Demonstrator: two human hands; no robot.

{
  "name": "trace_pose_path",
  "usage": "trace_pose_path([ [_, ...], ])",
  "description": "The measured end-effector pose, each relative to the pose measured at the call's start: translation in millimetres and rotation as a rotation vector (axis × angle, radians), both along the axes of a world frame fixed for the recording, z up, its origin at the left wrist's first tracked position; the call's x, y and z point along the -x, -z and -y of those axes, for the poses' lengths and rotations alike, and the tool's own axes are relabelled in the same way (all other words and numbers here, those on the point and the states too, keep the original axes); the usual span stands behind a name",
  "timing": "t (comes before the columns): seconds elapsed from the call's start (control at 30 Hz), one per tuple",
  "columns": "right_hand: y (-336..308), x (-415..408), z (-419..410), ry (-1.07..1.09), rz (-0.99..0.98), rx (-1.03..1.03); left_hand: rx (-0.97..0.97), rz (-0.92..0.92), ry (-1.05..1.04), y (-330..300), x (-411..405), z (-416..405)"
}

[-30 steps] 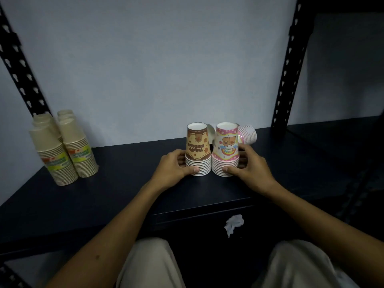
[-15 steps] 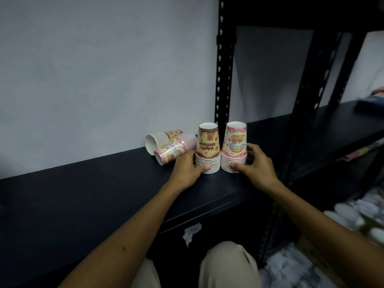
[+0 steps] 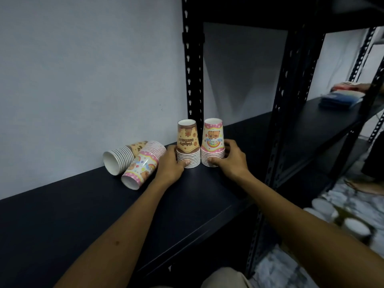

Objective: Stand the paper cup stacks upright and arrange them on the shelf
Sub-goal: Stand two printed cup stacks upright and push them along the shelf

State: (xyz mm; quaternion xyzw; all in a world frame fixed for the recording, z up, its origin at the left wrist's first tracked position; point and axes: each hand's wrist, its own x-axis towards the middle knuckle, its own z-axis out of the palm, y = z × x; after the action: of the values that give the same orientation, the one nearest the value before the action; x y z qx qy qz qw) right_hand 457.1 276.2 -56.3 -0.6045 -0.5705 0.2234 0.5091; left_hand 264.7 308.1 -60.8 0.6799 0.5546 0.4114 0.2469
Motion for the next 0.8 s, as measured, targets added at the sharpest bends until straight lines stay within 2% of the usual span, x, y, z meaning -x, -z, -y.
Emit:
trace_pose_path([
  [0.33, -1.5, 3.6, -25.7, 0.013, 0.025, -0.005, -0.02, -0.073, -0.008, -0.8, -8.8, -26.1],
  [0.8, 4.0, 4.1, -23.1, 0.011, 0.041, -0.042, -0.048, -0.081, -0.004, 6.7, -5.9, -28.6],
])
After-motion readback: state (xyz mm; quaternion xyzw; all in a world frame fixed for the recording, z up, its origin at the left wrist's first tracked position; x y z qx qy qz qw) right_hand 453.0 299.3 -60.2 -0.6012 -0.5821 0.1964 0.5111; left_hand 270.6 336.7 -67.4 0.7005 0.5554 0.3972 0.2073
